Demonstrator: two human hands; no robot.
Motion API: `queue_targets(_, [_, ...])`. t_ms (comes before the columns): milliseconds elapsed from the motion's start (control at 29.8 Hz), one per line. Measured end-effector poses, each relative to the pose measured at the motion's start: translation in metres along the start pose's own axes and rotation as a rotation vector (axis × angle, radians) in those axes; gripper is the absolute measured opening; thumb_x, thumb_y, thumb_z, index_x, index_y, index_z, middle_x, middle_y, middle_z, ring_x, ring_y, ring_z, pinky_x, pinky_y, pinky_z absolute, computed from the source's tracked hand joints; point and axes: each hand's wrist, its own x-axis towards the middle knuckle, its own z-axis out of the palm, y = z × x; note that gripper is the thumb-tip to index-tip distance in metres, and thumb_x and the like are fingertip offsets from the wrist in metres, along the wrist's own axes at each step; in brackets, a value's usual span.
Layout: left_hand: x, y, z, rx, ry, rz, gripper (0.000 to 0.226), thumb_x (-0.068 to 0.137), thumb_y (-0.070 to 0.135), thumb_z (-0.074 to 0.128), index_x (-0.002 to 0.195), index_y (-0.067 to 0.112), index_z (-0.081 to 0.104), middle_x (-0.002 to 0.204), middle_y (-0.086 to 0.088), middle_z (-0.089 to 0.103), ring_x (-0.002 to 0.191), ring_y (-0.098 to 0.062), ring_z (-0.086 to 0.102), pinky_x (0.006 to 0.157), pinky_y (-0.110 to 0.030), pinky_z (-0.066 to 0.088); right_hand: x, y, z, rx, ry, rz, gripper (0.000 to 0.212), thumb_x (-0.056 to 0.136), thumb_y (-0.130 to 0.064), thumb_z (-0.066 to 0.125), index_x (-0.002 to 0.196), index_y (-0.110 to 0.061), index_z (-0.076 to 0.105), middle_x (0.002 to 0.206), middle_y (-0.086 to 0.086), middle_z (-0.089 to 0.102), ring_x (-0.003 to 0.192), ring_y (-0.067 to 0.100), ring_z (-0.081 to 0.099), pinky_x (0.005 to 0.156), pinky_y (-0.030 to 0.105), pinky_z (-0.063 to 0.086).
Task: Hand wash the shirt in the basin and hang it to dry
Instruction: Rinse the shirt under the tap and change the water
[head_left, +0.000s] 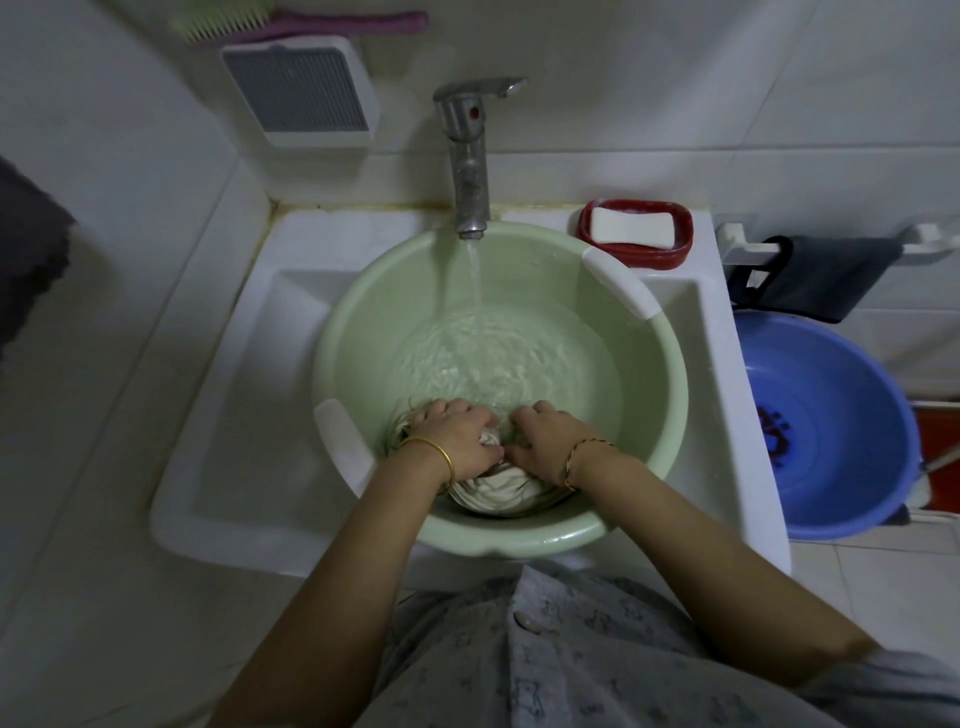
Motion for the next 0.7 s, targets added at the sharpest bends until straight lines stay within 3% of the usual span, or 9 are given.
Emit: queue_targets(705, [-0.0012,0.0003,-0.0008,-0.004,-0.005,-0.003,0.05,0.088,0.046,0.051,0.135,0.033,0.042,0.144,-0.001,0.037,0.133,-0.026,0.029,0.11,-0.034,0.019,-0.0011,-0.0004,-0.0005,0.003,-0.001,0.006,0.049,0.094,-0.041,0.047,0.133,-0.013,0.042,0.131,0.015,0.042,0.12,0.034,0.046,0.099,0.039,0.039])
